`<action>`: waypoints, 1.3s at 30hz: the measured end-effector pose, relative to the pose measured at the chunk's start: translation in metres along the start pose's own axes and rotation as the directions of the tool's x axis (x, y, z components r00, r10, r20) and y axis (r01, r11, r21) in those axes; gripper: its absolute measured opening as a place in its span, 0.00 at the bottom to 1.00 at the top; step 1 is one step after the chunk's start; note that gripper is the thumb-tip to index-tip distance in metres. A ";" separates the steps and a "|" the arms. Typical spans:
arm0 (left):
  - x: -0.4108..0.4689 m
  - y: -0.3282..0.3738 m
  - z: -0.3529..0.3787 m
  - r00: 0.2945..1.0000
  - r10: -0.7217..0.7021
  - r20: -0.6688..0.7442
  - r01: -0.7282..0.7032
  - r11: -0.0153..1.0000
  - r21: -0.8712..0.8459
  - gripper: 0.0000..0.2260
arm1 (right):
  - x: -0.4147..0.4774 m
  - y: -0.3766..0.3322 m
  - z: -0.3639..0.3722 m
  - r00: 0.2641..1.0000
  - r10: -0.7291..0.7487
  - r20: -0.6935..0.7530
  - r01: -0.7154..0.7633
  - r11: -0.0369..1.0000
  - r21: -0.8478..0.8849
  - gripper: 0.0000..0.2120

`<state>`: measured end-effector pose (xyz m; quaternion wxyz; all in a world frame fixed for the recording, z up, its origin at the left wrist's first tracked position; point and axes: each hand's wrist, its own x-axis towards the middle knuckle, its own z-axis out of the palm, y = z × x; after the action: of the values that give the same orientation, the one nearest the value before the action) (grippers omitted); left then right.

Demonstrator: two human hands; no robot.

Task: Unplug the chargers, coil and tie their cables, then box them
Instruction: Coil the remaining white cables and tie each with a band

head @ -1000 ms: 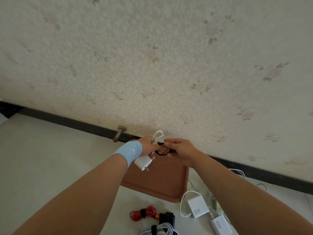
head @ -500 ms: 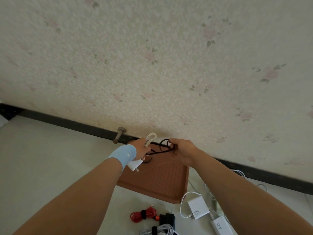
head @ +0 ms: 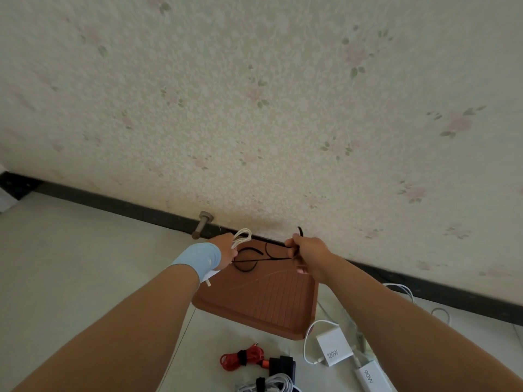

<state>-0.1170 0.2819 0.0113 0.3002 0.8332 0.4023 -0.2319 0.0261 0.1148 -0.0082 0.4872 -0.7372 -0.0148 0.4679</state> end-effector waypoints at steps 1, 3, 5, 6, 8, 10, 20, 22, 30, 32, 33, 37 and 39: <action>0.000 0.002 0.001 1.000 0.005 -0.007 -0.005 0.999 0.034 0.05 | -0.001 -0.002 0.003 0.999 0.022 -0.041 -0.020 0.999 0.035 0.14; 0.000 0.004 0.005 1.000 0.014 -0.017 -0.012 0.995 0.100 0.05 | -0.005 -0.006 0.009 0.994 0.047 -0.103 -0.037 0.995 0.096 0.13; 0.004 0.003 0.010 0.999 0.015 -0.047 -0.008 0.992 0.129 0.09 | -0.006 -0.008 0.012 0.991 0.051 -0.126 -0.034 0.991 0.131 0.14; 0.004 0.002 0.011 0.998 0.012 -0.056 -0.005 0.992 0.125 0.10 | -0.005 -0.009 0.012 0.990 0.048 -0.133 -0.029 0.990 0.140 0.14; 0.003 0.003 0.011 0.999 0.011 -0.053 -0.006 0.996 0.089 0.06 | -0.003 -0.008 0.011 0.990 0.051 -0.131 -0.036 0.993 0.116 0.15; 0.000 0.004 0.008 0.999 0.000 -0.035 0.000 1.000 0.011 0.07 | -0.005 -0.006 0.007 0.997 0.007 -0.082 -0.015 0.995 -0.094 0.17; -0.003 0.003 -0.002 0.999 0.038 0.019 -0.036 0.994 -0.099 0.05 | -0.005 0.009 0.001 0.976 -0.160 0.150 0.191 0.957 -0.219 0.10; -0.003 0.003 0.000 0.999 0.049 0.015 -0.047 0.995 -0.086 0.04 | -0.005 0.006 0.003 0.995 -0.068 0.067 0.075 0.992 -0.106 0.08; -0.001 -0.012 0.000 0.999 0.018 -0.032 -0.019 1.000 -0.024 0.04 | 0.003 0.008 -0.006 0.993 0.073 0.095 -0.091 0.977 0.192 0.07; 0.000 -0.019 0.000 0.998 -0.020 -0.056 0.020 1.000 0.001 0.04 | 0.007 0.008 -0.012 0.995 0.090 0.034 -0.095 0.959 0.266 0.07; -0.001 -0.021 -0.001 0.997 -0.042 -0.067 0.044 0.999 0.025 0.06 | 0.007 0.009 -0.014 0.995 0.098 0.012 -0.098 0.962 0.256 0.07; 0.003 -0.025 -0.005 0.999 -0.051 -0.013 0.049 0.994 -0.093 0.07 | 0.003 0.010 -0.021 0.990 0.102 0.101 -0.122 0.969 0.214 0.09; 0.003 -0.020 -0.008 0.997 -0.006 0.073 0.025 0.964 -0.263 0.08 | 0.001 0.009 -0.021 0.977 0.092 0.194 -0.130 0.973 0.193 0.10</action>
<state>-0.1306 0.2987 0.0089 0.4207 0.7739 0.4251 -0.2082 0.0375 0.0953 -0.0139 0.5299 -0.6365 0.0296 0.5596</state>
